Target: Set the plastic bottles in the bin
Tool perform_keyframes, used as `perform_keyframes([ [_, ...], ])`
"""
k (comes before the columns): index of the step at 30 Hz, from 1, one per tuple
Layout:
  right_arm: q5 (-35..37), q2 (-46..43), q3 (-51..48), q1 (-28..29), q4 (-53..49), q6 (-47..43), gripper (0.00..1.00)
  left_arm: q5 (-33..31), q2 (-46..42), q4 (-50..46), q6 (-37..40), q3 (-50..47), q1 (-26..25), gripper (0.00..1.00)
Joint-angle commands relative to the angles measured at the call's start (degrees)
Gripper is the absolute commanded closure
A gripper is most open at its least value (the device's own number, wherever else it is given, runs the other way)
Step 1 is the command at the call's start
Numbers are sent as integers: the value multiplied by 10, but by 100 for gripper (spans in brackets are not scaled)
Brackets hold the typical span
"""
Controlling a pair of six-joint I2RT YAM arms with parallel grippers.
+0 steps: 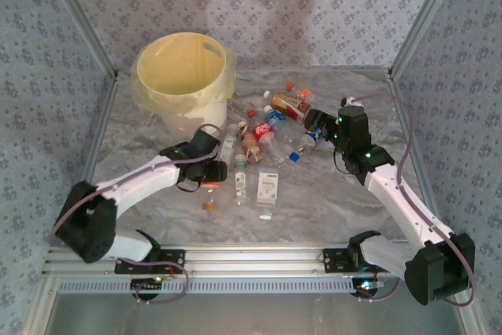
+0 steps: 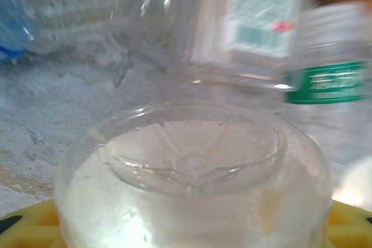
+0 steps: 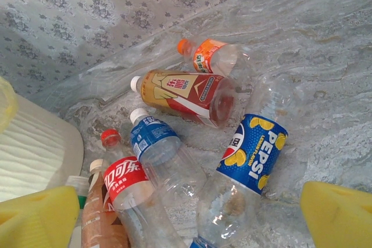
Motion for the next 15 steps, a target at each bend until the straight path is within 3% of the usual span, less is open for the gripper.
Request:
perform_keyframes([
  [1, -3, -1, 9, 0, 22, -14, 0, -9, -94, 50, 24, -16, -17, 48],
  [9, -62, -27, -21, 14, 124, -54, 0, 1, -252, 152, 55, -58, -20, 48],
  [15, -115, -44, -47, 39, 206, -98, 0, -11, -281, 175, 93, 14, -20, 48],
])
